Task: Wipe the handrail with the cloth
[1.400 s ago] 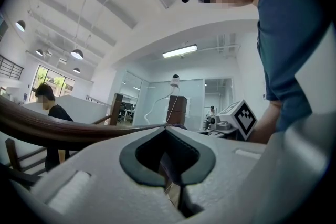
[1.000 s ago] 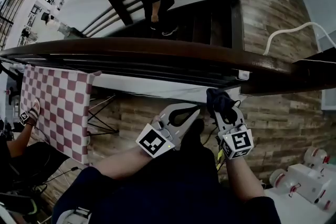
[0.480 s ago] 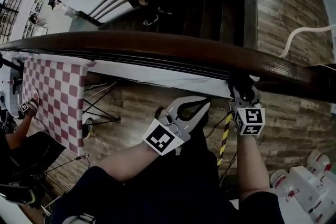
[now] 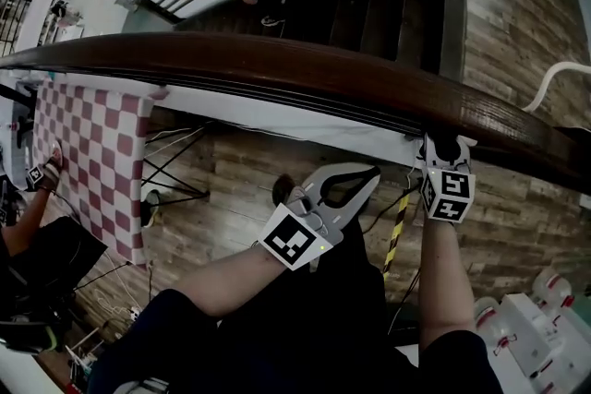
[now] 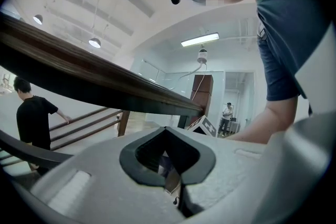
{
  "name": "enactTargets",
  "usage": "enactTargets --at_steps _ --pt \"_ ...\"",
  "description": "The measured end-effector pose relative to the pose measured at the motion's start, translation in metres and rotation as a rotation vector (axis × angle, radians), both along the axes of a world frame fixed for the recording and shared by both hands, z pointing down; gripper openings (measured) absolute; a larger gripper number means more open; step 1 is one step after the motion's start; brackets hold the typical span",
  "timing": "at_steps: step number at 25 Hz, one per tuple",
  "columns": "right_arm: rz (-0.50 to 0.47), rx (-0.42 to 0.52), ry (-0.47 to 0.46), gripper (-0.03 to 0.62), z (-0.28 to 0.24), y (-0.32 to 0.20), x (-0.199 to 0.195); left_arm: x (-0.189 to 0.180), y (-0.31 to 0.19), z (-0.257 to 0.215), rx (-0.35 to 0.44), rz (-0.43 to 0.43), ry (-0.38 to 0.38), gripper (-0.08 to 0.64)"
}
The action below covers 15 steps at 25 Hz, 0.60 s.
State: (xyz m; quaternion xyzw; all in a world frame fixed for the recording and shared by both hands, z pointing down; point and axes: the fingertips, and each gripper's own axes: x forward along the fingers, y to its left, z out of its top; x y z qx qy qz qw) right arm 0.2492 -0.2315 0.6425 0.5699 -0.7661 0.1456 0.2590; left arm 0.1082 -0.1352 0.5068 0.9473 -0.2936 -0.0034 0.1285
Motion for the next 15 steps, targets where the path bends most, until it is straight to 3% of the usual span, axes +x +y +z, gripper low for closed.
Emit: enactTargets --at_steps 7,15 --pt "0.041 -0.004 0.023 0.091 -0.002 -0.008 -0.025 -0.062 0.000 0.005 -0.008 -0.058 -0.017 -0.005" --pt "-0.042 -0.003 0.040 0.092 -0.007 -0.029 -0.111 -0.131 -0.002 0.002 -0.009 -0.121 -0.018 -0.005"
